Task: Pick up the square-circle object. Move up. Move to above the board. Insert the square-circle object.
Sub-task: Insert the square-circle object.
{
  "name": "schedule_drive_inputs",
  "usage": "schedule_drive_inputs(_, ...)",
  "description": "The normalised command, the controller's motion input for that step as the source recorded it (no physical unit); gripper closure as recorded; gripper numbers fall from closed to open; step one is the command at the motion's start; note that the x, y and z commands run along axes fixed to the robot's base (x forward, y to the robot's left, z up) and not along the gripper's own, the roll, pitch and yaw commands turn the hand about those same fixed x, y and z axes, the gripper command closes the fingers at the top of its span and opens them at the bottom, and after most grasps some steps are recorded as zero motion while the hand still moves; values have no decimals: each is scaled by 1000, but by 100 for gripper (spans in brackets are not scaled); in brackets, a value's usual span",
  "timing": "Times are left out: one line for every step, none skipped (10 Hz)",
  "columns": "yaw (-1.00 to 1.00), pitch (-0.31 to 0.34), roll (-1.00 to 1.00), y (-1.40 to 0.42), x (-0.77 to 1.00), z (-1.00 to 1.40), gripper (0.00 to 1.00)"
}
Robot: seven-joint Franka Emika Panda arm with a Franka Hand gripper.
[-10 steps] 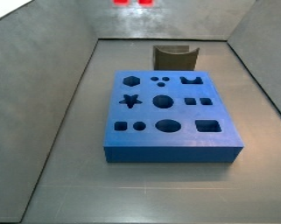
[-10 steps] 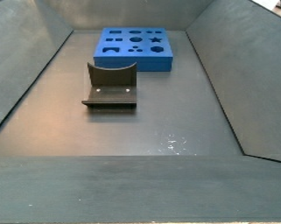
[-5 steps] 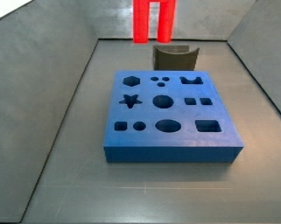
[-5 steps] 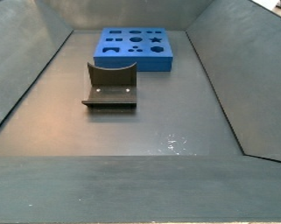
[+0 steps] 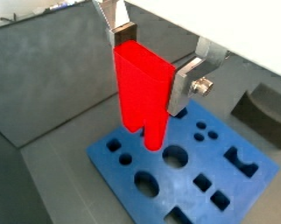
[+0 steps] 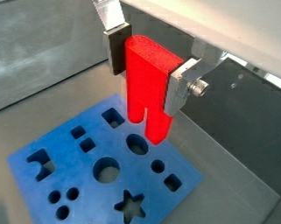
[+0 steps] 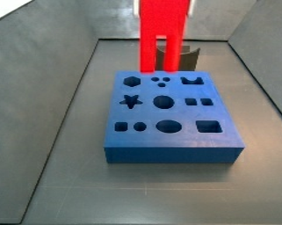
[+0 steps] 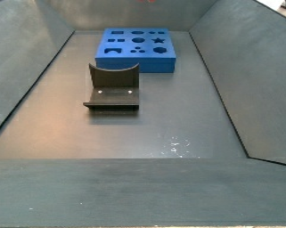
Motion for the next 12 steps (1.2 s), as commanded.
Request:
schedule_drive_inputs(0,0,79,-129,220,-374,100)
schedule_drive_inputs(0,0,33,-6,191,-334,100)
schedule_drive_inputs(0,0,53,-40,269,-320,100)
schedule_drive_inputs(0,0,56,0,206,-363,100)
schedule_drive_inputs(0,0,17,0,146,-386,100)
schedule_drive_inputs(43,0,0,0,257,-389,100)
schedule_drive_inputs(63,-4,0,31,171,-369,100)
schedule_drive_inputs(140,-47,-21,131,51,-329,100)
schedule_drive_inputs(149,-34,-44,111,26,-211,100)
schedule_drive_inputs(89,-47,-11,20,0,-157,100)
schedule_drive_inputs(54,-67,0,0,-74,-189,100)
schedule_drive_inputs(0,-96,3,0,-286,-226,100)
